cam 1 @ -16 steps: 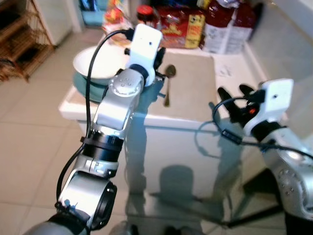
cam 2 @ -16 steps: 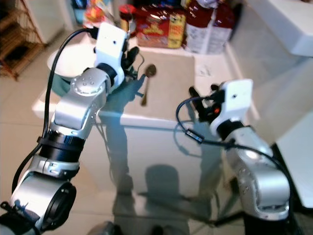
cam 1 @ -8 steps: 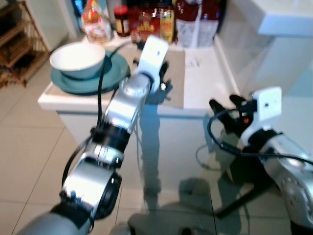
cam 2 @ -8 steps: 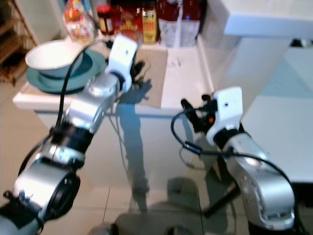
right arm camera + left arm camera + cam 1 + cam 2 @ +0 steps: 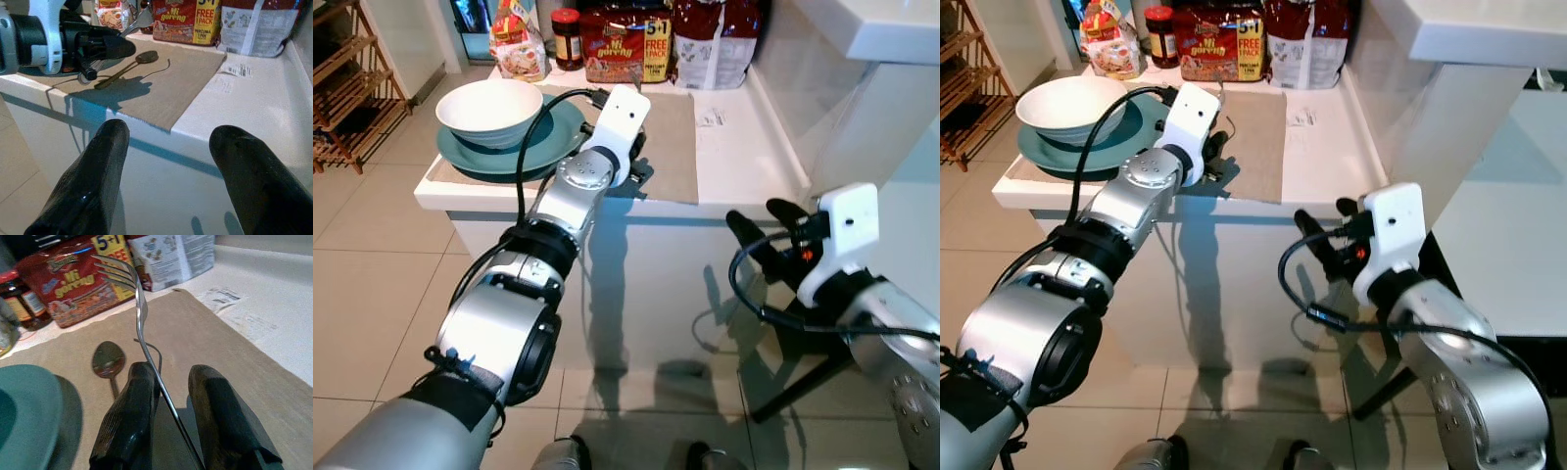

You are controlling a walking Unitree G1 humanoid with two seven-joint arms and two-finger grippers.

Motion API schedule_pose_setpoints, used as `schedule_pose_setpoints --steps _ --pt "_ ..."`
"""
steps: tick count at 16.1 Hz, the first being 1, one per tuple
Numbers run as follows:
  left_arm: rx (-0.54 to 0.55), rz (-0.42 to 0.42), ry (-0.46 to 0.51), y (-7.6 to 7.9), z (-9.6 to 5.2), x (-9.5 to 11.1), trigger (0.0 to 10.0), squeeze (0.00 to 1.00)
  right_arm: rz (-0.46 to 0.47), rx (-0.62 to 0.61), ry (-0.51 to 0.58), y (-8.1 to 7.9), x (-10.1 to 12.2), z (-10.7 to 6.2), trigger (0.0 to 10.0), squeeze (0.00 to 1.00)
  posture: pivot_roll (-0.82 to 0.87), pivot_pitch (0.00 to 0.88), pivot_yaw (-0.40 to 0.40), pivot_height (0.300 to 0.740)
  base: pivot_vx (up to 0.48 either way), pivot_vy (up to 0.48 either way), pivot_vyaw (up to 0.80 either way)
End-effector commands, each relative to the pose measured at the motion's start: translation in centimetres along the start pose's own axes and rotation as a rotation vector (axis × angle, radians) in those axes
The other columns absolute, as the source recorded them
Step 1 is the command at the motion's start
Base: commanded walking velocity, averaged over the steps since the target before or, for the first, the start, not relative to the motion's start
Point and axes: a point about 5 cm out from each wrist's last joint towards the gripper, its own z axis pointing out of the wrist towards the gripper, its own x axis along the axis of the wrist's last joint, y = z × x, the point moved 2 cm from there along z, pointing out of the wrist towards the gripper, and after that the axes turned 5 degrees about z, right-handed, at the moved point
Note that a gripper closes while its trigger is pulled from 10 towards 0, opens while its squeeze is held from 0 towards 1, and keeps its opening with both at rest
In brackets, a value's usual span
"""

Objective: Setting the table

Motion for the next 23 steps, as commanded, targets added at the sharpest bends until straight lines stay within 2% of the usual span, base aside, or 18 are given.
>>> schedule_pose_setpoints --steps 1,4,8,9,10,12,15,16,17,21,22,23 --pt "-0.001 -0.017 0.029 0.2 0.2 1.0 10.0 0.00 -0.004 -0.012 0.001 0.1 0.4 -0.6 10.0 0.00 -0.15 0.161 0.040 0.740 0.000 0.000 0.00" --pt "-0.023 -0.045 0.034 1.2 0.5 1.5 10.0 0.00 -0.010 -0.012 -0.027 0.1 0.3 -1.4 10.0 0.00 -0.17 0.188 0.035 0.740 0.000 0.000 0.00" --pt "0.021 -0.078 0.022 0.9 0.6 1.4 10.0 0.00 -0.014 -0.016 -0.045 0.0 0.4 -1.9 10.0 0.00 -0.20 0.209 0.034 0.740 0.000 0.000 0.00" --pt "0.081 -0.079 0.019 -0.2 0.5 1.3 10.0 0.93 -0.013 -0.015 -0.047 -0.2 0.6 -2.1 10.0 0.00 -0.20 0.217 0.033 0.740 0.000 0.000 0.00" --pt "0.111 -0.082 0.021 -0.9 0.5 1.4 10.0 1.00 -0.012 -0.015 -0.049 -0.2 0.6 -2.2 10.0 0.00 -0.20 0.218 0.033 0.740 0.000 0.000 0.00" --pt "0.141 -0.097 0.052 -2.0 0.4 2.2 10.0 1.00 -0.013 -0.019 -0.049 0.0 0.8 -2.2 10.0 0.00 -0.20 0.218 0.033 0.740 0.000 0.000 0.00" --pt "0.157 -0.102 0.066 -2.5 0.3 2.7 10.0 1.00 -0.010 -0.026 -0.048 0.1 1.0 -2.1 10.0 0.00 -0.20 0.216 0.034 0.740 0.000 0.000 0.00" --pt "0.161 -0.103 0.061 -2.5 0.3 2.6 10.0 0.53 -0.010 -0.028 -0.048 0.1 1.0 -2.1 10.0 0.00 -0.20 0.214 0.035 0.740 0.000 0.000 0.00" --pt "0.168 -0.105 0.058 -2.7 0.3 2.7 10.0 0.00 -0.010 -0.031 -0.048 0.2 1.0 -2.2 10.0 0.00 -0.21 0.212 0.039 0.740 0.000 0.000 0.00" --pt "0.183 -0.104 0.080 -3.2 0.3 3.7 10.0 0.00 -0.011 -0.045 -0.041 0.4 1.2 -2.2 10.0 0.00 -0.21 0.204 0.041 0.740 0.000 0.000 0.00" --pt "0.196 -0.129 0.128 -3.8 0.2 4.9 10.0 0.00 -0.009 -0.046 -0.034 0.5 1.4 -2.1 10.0 0.00 -0.20 0.198 0.042 0.740 0.000 0.000 0.00" --pt "0.233 -0.188 0.217 -5.1 -0.2 6.7 10.0 0.00 -0.006 -0.045 -0.026 0.5 1.5 -2.0 10.0 0.00 -0.19 0.191 0.040 0.740 0.000 0.000 0.00"
